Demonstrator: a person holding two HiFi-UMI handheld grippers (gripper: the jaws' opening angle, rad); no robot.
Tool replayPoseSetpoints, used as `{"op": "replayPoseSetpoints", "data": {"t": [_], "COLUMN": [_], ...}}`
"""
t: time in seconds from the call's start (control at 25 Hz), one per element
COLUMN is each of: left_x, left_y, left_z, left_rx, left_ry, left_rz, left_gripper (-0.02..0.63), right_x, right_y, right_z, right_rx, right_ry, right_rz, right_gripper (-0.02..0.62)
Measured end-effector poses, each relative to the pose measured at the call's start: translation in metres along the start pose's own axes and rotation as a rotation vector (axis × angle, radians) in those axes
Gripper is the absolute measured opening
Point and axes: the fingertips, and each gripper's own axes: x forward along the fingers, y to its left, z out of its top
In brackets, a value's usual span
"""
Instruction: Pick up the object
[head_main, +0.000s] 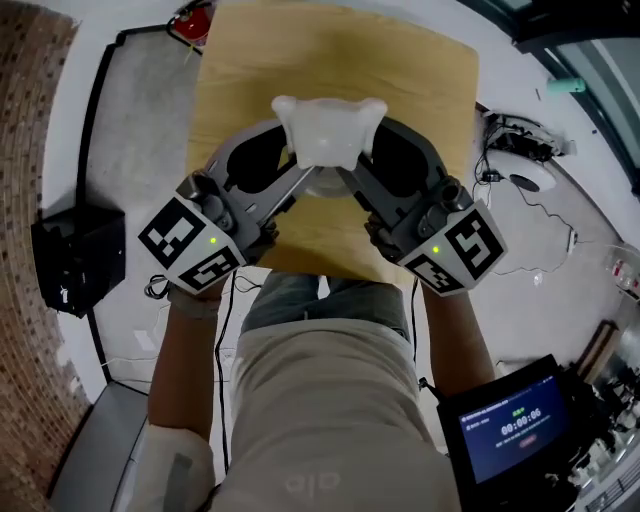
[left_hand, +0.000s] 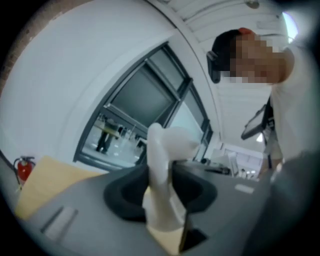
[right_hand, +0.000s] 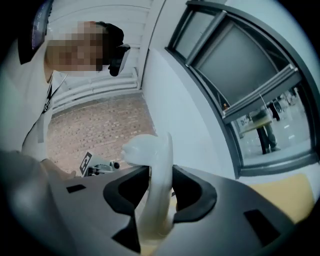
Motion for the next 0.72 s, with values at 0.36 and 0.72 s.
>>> {"op": "replayPoseSetpoints", "data": {"t": [0.36,0.72], "left_x": [0.070,0.098], "left_y": [-0.110,-0.212], "left_z": [0.142,0.196], "left_rx": [0.278,0.425], "left_ry": [-0.105,-0.217], "left_rz": [-0.171,-0.304], "left_gripper": [0.130,0.130], "right_x": [-0.075,-0.156], "right_y": [0.007,0.039], "right_z": [0.179,0.263], "right_rx": [-0.255,-0.455], "right_ry": [-0.227,-0.352], "right_rz": [-0.063,-0.121], "right_gripper": [0.150,0.150]}}
